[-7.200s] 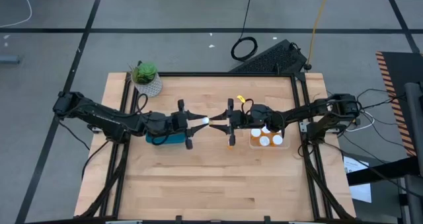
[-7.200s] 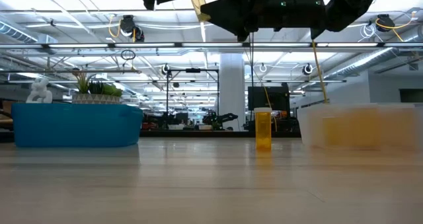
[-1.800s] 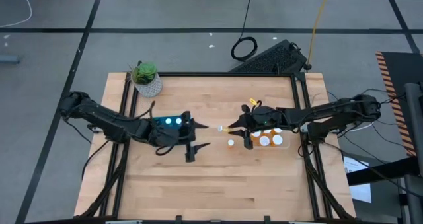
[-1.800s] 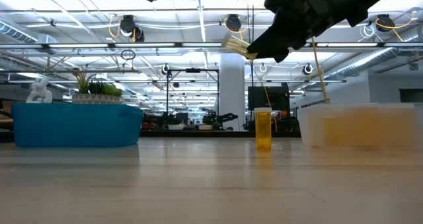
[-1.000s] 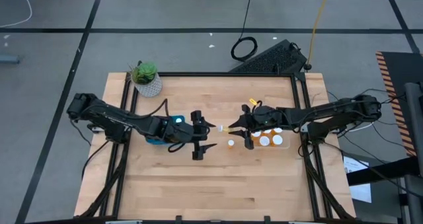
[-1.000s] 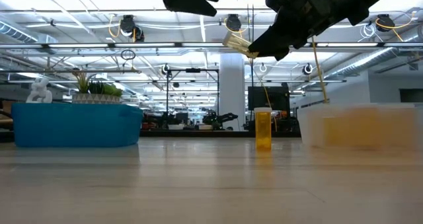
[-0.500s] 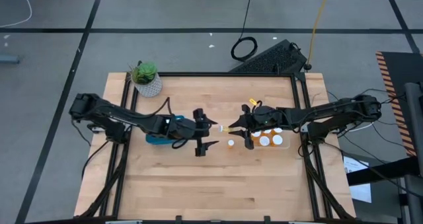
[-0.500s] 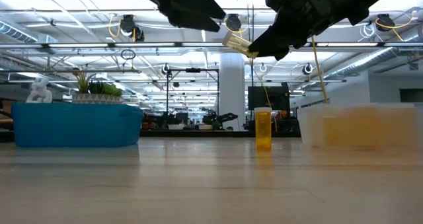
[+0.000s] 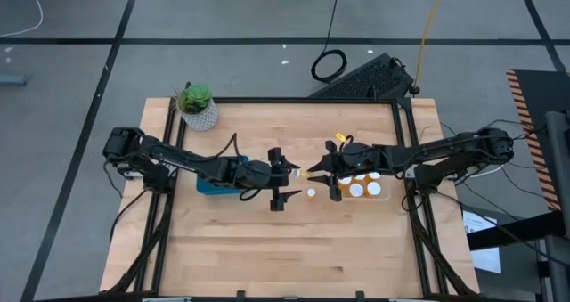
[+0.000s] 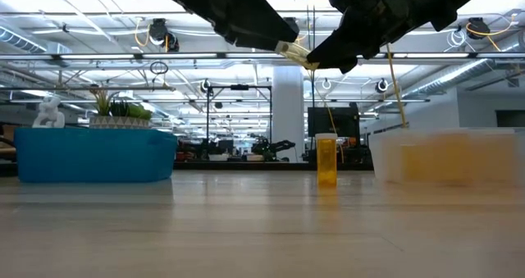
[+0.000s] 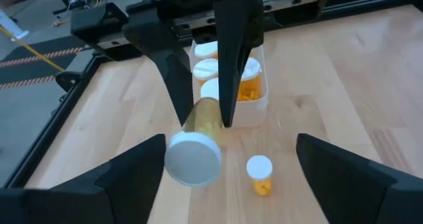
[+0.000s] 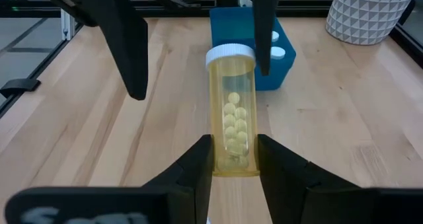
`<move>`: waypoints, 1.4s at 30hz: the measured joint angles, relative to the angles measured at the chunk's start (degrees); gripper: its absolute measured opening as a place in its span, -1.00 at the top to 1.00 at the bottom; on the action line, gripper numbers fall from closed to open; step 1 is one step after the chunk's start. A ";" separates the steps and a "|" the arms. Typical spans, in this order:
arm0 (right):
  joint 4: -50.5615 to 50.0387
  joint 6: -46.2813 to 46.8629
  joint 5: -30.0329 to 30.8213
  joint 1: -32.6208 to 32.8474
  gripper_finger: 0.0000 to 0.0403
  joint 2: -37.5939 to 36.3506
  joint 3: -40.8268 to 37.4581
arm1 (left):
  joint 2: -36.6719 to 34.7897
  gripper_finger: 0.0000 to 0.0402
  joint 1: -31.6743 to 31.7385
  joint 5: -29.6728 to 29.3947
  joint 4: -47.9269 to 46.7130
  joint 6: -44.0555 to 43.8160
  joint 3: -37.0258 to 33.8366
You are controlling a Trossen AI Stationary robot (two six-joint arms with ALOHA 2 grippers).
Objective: Pick and place medicine bottles into bin by pill shape (circle, oval)
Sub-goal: Put the small yellow pill bottle into the blue bin
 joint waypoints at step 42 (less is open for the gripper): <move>0.13 -1.72 0.12 0.43 0.44 0.00 -0.04 | -0.11 0.35 0.92 -0.52 -0.38 -0.93 0.07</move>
